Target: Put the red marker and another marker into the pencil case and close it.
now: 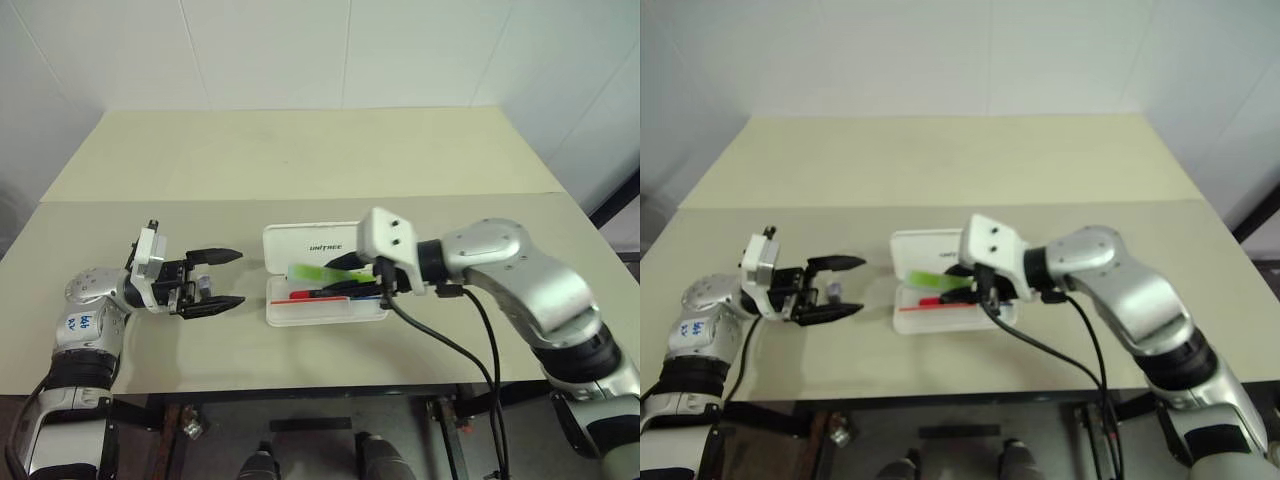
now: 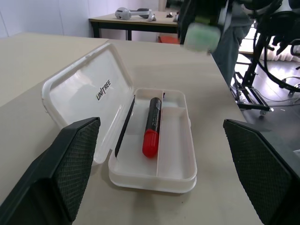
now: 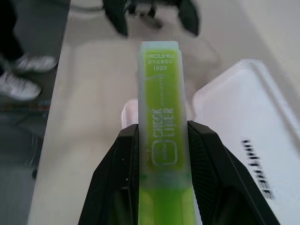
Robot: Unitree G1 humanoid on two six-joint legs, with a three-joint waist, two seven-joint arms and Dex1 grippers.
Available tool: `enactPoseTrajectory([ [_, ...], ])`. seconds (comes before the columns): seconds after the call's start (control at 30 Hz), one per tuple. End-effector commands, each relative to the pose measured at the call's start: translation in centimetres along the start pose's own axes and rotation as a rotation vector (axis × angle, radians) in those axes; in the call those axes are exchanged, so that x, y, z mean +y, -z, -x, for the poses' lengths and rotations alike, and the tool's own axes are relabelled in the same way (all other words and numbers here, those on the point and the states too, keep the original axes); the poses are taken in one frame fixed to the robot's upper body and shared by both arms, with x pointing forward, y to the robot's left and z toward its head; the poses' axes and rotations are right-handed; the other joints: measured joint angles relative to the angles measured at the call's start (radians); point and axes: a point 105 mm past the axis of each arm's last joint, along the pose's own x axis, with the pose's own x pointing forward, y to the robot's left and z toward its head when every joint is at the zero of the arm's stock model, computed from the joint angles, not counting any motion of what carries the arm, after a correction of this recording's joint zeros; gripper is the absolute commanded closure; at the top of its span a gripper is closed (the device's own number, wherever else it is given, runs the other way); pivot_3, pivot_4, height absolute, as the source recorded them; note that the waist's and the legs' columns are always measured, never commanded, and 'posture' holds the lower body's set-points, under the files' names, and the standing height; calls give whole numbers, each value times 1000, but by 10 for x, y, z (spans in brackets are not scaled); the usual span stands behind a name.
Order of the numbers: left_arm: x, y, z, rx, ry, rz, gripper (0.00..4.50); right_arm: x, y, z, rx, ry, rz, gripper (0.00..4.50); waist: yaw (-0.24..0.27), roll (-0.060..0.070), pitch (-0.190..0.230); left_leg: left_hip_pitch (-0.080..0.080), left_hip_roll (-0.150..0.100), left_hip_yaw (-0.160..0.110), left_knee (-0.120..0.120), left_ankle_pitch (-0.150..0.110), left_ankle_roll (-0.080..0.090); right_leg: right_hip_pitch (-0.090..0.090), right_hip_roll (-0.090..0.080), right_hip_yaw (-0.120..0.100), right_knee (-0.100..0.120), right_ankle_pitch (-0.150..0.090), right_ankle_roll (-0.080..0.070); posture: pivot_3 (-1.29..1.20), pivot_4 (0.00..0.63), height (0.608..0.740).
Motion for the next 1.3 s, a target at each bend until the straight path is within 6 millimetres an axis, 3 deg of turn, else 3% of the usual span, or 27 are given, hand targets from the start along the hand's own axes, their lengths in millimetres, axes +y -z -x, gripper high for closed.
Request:
enactPoseTrajectory([
  [0.03,-11,-8,4,8,96,-33,0,-6,6,-10,32,-40,68,3422,0,0,0,0,0,0,0,0,0,0,0,0,0,0,0,0,150,740],
  [0.23,-14,-9,4,12,86,-39,0,-20,18,-35,92,-91,73,3422,-5,0,0,0,0,0,1,0,0,-1,0,0,3,0,0,0,150,740],
  [0.5,-19,-11,5,16,64,-40,0,-18,0,-54,44,-158,29,3422,-3,0,0,0,0,-1,1,0,0,-2,0,0,5,0,0,0,150,740],
  [1.1,-19,-14,7,25,49,-51,0,-10,19,-59,85,-179,-6,3422,-4,0,0,0,0,-1,5,0,0,-2,1,0,11,0,-1,0,150,740],
  [1.3,-19,-15,6,22,50,-54,0,-9,17,-57,73,-179,-8,1433,-4,0,0,0,0,-1,5,0,0,-2,1,0,11,0,-1,0,150,740],
])
